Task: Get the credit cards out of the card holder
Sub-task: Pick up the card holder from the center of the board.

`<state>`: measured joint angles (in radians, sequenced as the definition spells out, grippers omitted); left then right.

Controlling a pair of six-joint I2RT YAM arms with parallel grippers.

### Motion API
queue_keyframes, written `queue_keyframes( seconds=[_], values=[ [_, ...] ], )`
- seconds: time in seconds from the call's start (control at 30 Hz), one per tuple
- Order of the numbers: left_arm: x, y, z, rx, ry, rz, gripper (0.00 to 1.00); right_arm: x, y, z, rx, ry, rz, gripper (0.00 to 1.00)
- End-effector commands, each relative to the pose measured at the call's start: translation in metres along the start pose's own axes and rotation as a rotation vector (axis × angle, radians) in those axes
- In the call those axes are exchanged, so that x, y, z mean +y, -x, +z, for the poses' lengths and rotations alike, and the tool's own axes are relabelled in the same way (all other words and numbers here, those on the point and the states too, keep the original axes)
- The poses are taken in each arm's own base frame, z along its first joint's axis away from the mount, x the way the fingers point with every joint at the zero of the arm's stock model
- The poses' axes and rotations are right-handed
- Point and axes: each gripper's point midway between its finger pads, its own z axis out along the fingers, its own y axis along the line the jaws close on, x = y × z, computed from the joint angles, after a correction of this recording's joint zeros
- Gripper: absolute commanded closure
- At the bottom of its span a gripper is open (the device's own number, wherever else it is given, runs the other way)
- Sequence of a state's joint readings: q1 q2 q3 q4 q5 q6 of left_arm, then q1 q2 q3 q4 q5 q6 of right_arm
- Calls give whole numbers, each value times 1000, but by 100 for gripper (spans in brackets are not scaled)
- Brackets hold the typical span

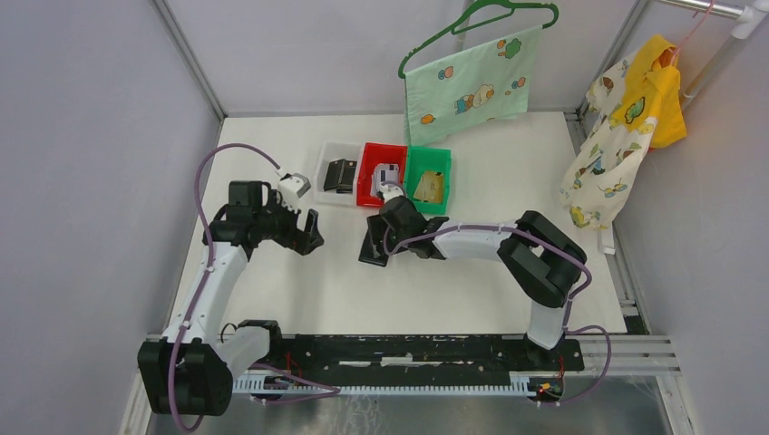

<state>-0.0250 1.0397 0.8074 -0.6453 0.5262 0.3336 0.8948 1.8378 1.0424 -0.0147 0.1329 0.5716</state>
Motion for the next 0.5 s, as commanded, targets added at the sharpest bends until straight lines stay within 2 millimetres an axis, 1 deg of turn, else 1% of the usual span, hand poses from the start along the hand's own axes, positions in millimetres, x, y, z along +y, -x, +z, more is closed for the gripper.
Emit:
queue_keyframes(
  seconds=[0.0,0.07,0.2,0.23,0.3,0.4,0.43,0.47],
  values=[
    [-5,19,-10,-59,-16,78,2,4,8,9,-23,-10,16,30],
    [-6,19,-10,-61,-20,81,3,1,4,11,-18,-13,24,36],
    [-8,18,-10,-60,-34,89,8,0,0,8,-19,-6,30,56],
    [-9,19,-10,-61,-39,92,9,2,0,6,-26,6,32,60],
    [-10,19,-10,-62,-47,95,9,7,7,-1,-49,38,33,68],
    [-12,20,-11,-65,-54,94,8,20,16,-19,-95,116,24,79],
    [-13,21,-12,-68,-56,92,3,25,18,-26,-111,147,17,82],
    [-14,22,-13,-72,-59,92,1,30,21,-32,-125,180,7,85]
  ],
)
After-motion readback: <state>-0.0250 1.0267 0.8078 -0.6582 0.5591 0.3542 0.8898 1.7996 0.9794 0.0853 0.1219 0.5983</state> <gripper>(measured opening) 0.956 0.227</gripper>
